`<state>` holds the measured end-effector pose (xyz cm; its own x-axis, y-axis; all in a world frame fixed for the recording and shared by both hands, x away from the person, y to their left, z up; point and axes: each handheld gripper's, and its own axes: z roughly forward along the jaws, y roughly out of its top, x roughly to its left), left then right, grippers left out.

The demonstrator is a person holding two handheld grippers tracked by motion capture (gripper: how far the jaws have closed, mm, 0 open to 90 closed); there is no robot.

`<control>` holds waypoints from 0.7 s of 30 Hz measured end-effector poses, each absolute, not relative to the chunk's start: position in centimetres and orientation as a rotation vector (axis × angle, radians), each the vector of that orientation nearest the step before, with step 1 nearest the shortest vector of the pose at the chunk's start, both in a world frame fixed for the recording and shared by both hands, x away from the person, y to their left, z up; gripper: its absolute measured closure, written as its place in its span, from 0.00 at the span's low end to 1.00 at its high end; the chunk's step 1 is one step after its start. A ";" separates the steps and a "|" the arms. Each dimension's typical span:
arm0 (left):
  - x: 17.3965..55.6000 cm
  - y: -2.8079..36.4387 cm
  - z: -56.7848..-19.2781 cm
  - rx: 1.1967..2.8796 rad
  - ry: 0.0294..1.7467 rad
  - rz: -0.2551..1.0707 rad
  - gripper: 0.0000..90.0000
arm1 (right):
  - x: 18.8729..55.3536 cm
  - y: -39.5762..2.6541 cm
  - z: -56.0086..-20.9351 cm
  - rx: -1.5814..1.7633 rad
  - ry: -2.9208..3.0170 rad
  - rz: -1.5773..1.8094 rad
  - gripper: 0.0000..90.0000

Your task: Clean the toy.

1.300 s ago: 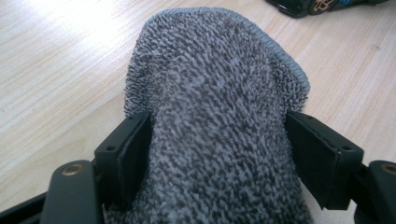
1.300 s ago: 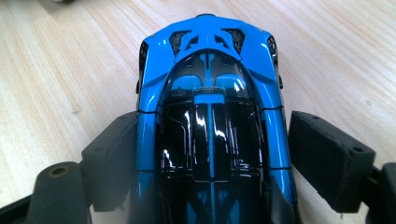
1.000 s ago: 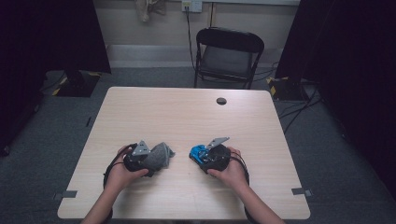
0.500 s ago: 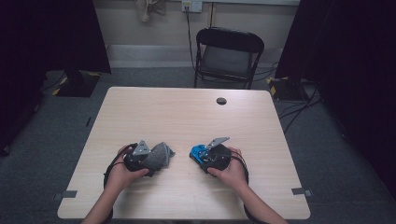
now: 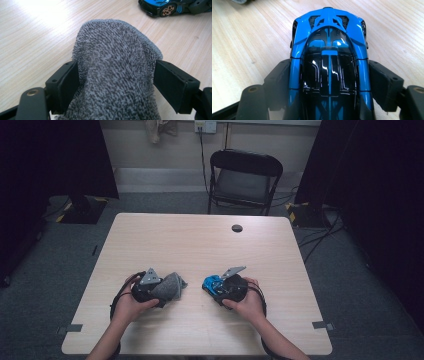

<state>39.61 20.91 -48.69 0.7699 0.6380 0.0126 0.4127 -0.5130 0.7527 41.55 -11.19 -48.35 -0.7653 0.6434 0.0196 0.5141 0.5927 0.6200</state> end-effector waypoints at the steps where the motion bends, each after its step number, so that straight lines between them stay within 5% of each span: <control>1: 39.6 20.9 -48.7 2.184 0.782 0.374 0.23 | 41.6 -11.2 -48.3 0.967 2.618 0.924 0.29; 15: 40.6 21.0 -49.2 2.189 0.790 0.349 0.22 | 41.9 -11.9 -46.7 0.964 2.635 0.940 0.29; 16: 40.7 20.9 -49.4 2.196 0.775 0.327 0.33 | 41.9 -11.8 -46.6 0.959 2.640 0.943 0.29; 17: 40.7 20.8 -49.5 2.194 0.760 0.310 0.33 | 41.9 -11.8 -46.6 0.959 2.640 0.943 0.29; 18: 40.6 20.8 -49.3 2.177 0.785 0.262 0.64 | 41.7 -11.7 -46.4 0.945 2.644 0.948 0.29; 21: 40.8 20.5 -48.4 2.217 0.785 0.327 0.71 | 41.6 -11.5 -46.2 0.927 2.652 0.953 0.29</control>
<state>40.84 20.49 -48.44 0.7795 0.6263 -0.0084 0.4350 -0.5317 0.7267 41.59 -11.54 -46.21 -0.7909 0.6103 0.0441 0.4988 0.6013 0.6242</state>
